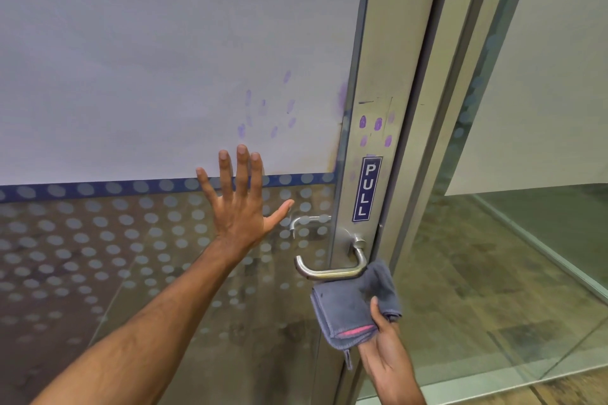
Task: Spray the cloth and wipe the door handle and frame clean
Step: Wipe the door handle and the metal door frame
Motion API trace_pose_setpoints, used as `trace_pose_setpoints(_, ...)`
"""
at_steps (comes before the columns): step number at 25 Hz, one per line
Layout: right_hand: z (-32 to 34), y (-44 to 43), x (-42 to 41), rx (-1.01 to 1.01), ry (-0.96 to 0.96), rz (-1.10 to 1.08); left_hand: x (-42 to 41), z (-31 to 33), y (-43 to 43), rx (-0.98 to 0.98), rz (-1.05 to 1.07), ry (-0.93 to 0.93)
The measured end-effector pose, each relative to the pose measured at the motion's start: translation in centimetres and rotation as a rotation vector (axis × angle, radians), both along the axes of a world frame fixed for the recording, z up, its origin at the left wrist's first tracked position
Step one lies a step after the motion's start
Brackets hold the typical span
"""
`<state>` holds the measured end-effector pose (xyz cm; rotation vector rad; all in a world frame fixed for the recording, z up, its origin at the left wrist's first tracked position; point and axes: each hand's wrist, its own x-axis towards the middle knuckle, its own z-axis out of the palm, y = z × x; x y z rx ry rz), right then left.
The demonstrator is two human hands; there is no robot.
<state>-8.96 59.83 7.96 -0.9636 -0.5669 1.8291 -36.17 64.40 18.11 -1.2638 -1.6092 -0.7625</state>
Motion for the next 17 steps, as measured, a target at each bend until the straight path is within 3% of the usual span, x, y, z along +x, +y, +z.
trace_pose_setpoints(4,2.5,-0.9,0.0,0.542,-0.547,-0.423,-0.1,0.0,0.1,-0.007,-0.013,-0.01)
trace_pose_setpoints(6,3.8,0.4,-0.3,0.932,-0.944,-0.434,0.0,0.0,0.0,-0.008,-0.014,-0.012)
trace_pose_setpoints(8,4.3,1.8,-1.1,1.169,-1.313,-0.269,0.0,0.1,-0.1,-0.009,-0.01,-0.012)
trace_pose_setpoints(11,3.1,2.0,-3.6,1.195,-1.383,-0.051,-0.1,0.0,-0.1,-0.01,-0.018,-0.015)
trace_pose_setpoints(13,2.2,1.2,-5.9,1.203,-1.433,-0.068,0.0,0.0,-0.1,-0.011,-0.012,-0.004)
trace_pose_setpoints(17,1.8,-0.6,-11.1,1.24,-1.713,-0.114,0.0,-0.1,-0.1,0.002,-0.01,0.001)
